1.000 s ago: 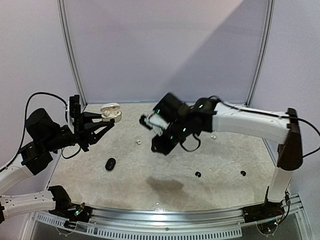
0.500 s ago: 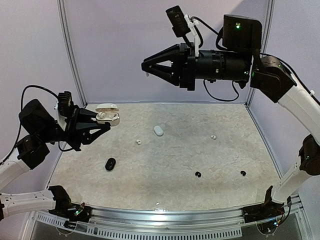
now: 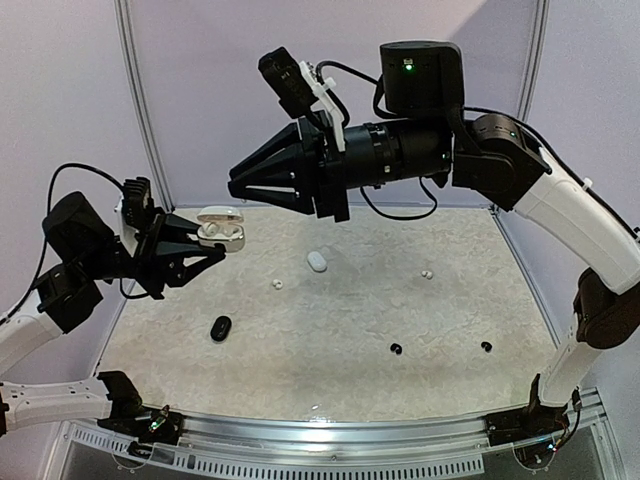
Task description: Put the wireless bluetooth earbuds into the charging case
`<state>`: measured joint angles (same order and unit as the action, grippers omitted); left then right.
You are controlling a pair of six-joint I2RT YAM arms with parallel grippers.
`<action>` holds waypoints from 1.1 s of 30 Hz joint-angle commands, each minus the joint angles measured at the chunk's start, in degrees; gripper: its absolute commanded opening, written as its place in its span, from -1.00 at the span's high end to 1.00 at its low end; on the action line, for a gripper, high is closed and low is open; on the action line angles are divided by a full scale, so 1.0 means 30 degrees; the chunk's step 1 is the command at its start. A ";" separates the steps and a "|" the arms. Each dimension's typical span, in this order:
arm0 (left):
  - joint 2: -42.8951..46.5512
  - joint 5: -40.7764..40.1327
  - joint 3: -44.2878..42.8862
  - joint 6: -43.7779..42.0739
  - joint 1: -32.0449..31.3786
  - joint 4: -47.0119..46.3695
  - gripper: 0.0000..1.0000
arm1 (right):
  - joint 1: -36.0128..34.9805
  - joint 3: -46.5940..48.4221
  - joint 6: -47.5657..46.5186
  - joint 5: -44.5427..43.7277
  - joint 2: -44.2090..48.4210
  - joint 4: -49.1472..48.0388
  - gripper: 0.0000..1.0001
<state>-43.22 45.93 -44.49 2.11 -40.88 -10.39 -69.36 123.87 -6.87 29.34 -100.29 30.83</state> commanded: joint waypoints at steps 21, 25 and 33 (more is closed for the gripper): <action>-0.0095 -0.1264 -0.0384 -0.4263 -0.0873 -0.0197 1.00 | -0.0829 -0.0321 -0.3860 -0.0998 -0.0749 0.0970 0.78; -0.0067 -0.1245 -0.0375 -0.3881 -0.0903 -0.0216 1.00 | -0.0822 -0.0684 -0.4144 -0.1439 -0.0635 0.0853 0.78; 0.0076 -0.1365 -0.0260 -0.2680 -0.0903 -0.0315 1.00 | -0.0839 -0.0740 -0.4789 -0.2321 -0.0559 0.1589 0.78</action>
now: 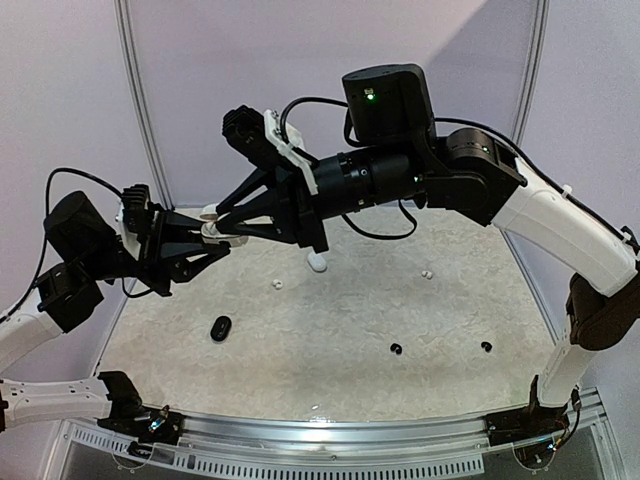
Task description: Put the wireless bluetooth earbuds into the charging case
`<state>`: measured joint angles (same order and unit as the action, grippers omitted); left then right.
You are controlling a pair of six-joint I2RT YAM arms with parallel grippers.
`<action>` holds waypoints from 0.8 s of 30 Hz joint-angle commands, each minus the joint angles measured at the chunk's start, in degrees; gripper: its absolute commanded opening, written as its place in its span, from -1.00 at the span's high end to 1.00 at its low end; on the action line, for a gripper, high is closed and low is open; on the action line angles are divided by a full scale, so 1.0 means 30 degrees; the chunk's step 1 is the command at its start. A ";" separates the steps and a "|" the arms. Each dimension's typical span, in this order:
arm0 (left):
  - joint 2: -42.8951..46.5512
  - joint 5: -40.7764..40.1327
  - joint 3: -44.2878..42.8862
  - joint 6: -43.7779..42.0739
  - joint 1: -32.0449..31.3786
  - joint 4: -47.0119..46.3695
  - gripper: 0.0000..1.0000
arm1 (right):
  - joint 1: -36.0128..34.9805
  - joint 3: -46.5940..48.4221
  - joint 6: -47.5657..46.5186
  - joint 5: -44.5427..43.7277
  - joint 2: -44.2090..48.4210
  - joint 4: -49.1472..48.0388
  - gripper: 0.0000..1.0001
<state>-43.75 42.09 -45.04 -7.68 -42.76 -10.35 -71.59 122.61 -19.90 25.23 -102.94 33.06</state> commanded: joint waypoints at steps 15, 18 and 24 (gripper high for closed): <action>0.0041 0.0852 -0.0293 0.2499 -0.0277 -0.0533 1.00 | -0.0063 -0.0944 -0.1042 -0.1848 0.1001 0.1151 0.73; 0.0010 0.0947 -0.0362 0.2459 -0.0277 -0.0505 1.00 | -0.0044 -0.0955 -0.1071 -0.1798 0.1001 0.1216 0.71; -0.0062 0.1262 -0.0484 0.2263 -0.0277 -0.0596 1.00 | 0.0281 -0.0924 -0.0880 -0.0848 0.0802 0.1348 0.65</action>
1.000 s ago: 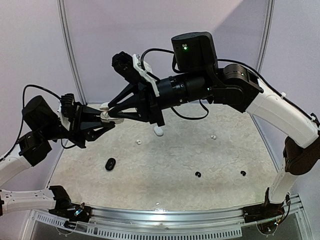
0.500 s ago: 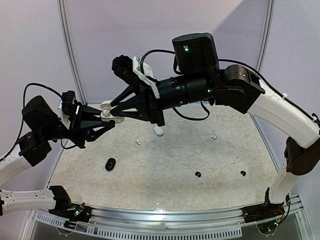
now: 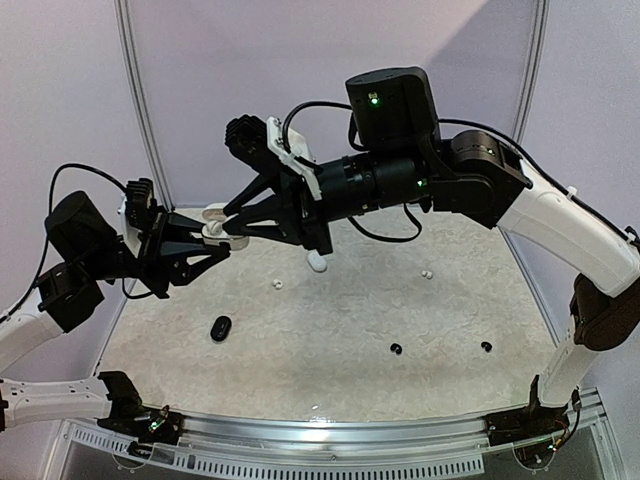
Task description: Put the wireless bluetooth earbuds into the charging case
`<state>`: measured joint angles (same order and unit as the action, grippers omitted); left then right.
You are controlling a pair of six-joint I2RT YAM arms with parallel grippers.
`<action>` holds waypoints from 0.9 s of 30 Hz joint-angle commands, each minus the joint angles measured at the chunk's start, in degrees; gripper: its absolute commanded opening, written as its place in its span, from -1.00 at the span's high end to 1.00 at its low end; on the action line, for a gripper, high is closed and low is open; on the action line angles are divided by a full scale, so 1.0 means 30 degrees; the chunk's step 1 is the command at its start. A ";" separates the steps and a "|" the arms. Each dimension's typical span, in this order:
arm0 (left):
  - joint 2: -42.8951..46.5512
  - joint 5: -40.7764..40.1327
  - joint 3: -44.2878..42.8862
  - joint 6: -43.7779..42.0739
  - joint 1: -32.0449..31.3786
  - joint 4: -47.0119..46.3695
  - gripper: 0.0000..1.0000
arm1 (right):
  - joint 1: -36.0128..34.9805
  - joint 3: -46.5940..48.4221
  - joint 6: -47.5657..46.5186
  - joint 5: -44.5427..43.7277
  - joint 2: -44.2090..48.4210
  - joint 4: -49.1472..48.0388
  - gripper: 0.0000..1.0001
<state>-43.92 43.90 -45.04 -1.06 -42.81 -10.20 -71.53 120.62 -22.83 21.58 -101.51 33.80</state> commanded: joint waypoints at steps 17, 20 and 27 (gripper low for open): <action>-0.0096 0.1206 -0.0574 0.0220 -0.0262 -0.0857 1.00 | 0.1215 -0.1021 0.1762 0.2354 0.0107 -0.0269 0.54; -0.0067 0.1060 -0.0587 0.0287 -0.0262 -0.0792 1.00 | 0.1215 -0.1022 0.1988 0.1872 0.0089 -0.0678 0.59; -0.0068 0.0086 -0.0436 0.2101 -0.0320 -0.0732 1.00 | 0.1214 -0.1012 0.2604 0.0499 0.0039 -0.1006 0.66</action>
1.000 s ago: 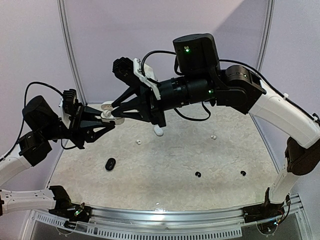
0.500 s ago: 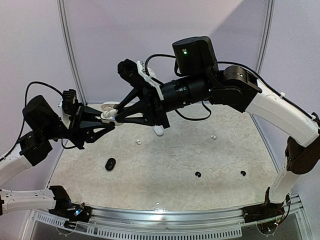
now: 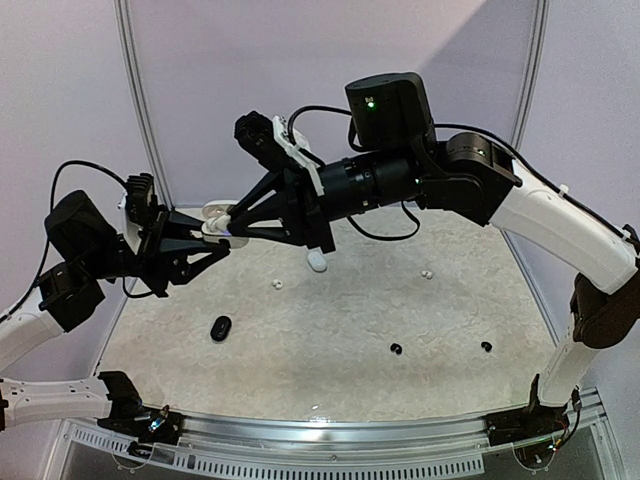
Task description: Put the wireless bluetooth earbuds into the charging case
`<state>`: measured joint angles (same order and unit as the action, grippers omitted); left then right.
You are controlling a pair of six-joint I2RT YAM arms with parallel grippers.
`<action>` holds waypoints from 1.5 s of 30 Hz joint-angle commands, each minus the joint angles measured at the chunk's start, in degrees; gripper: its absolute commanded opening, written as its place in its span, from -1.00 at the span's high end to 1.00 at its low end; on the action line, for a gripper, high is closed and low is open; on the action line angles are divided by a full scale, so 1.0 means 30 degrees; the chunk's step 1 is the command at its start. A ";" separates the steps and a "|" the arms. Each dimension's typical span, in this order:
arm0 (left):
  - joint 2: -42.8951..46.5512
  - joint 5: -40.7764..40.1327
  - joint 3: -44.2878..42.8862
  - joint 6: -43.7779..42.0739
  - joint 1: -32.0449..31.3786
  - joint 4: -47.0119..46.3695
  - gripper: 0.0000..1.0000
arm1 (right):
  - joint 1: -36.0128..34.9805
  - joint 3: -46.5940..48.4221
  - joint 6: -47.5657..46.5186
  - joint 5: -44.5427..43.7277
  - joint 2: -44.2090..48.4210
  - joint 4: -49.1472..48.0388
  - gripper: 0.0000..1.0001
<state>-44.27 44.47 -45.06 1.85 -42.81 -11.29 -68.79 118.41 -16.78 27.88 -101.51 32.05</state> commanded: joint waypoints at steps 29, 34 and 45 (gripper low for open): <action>-0.0155 -0.2727 -0.0354 0.4808 -0.0350 -0.0644 1.00 | 0.0652 0.0402 0.2922 -0.4833 -0.0420 -0.0602 0.47; -0.0127 -0.3019 -0.0364 0.4859 -0.0352 -0.0671 1.00 | 0.0651 0.0646 0.2893 -0.4712 -0.0673 -0.0093 0.47; -0.0151 -0.4790 -0.0336 0.5167 -0.0350 -0.0455 1.00 | 0.0659 0.0856 0.3042 -0.5343 -0.0722 -0.0194 0.40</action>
<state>-45.01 31.14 -45.06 17.06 -42.89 -11.31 -67.53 119.42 -8.67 14.63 -102.48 30.17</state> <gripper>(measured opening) 0.214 0.291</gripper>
